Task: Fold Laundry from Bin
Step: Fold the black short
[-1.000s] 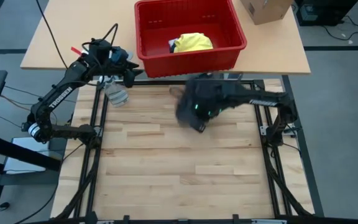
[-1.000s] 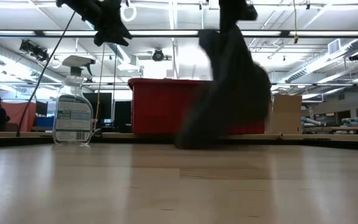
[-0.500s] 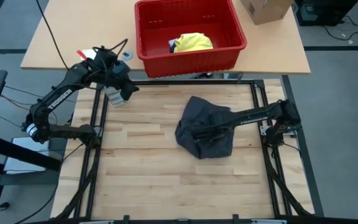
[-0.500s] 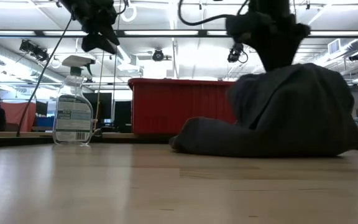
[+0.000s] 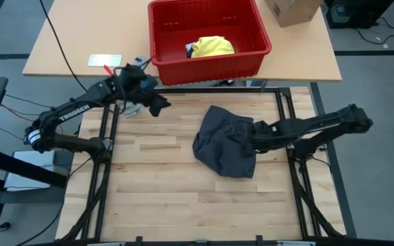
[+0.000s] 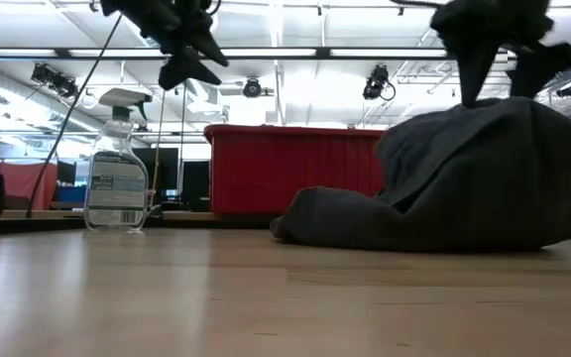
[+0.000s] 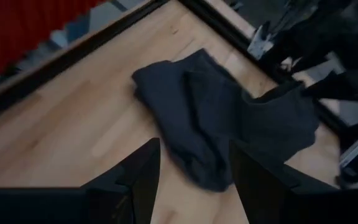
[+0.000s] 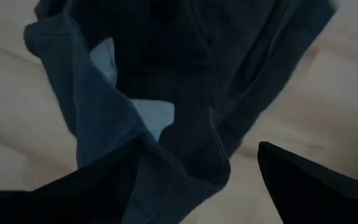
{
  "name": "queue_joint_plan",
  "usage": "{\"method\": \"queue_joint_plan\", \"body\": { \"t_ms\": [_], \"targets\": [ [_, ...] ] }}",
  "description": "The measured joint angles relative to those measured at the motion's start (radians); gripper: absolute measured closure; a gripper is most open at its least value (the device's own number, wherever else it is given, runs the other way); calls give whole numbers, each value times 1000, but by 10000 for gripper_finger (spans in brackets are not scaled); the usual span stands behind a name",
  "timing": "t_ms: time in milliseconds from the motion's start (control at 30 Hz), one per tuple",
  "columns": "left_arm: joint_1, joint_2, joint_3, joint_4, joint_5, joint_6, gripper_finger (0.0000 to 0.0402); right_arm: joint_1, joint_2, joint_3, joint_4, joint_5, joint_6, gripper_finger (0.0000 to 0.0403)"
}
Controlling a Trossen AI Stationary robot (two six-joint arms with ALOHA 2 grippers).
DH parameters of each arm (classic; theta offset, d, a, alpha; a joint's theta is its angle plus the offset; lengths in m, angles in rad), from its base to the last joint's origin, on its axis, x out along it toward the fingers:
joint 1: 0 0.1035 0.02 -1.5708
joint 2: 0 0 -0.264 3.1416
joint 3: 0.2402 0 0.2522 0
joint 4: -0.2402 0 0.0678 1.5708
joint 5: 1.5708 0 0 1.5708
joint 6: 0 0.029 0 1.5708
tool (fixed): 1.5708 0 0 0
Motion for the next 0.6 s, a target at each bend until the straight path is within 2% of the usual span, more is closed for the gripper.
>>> {"method": "queue_joint_plan", "body": {
  "t_ms": [200, 267, 367, 500, 600],
  "targets": [
    [-111, 0, -143, 169, -17, -186, 207, 13, -114, -230, 333, -93, 6, 69],
    [-152, 0, -185, 203, -56, -238, 207, 13, -116, -298, 472, -116, -16, 71],
    [-217, 0, -249, 238, -169, -300, 207, 13, -88, -386, 631, -120, -29, 86],
    [-282, -2, -311, 247, -267, -404, 207, -9, -29, -461, 763, -126, -72, 142],
    [-320, -2, -329, 271, -272, -461, 207, -30, 7, -478, 813, -132, -125, 221]
  ]
}}
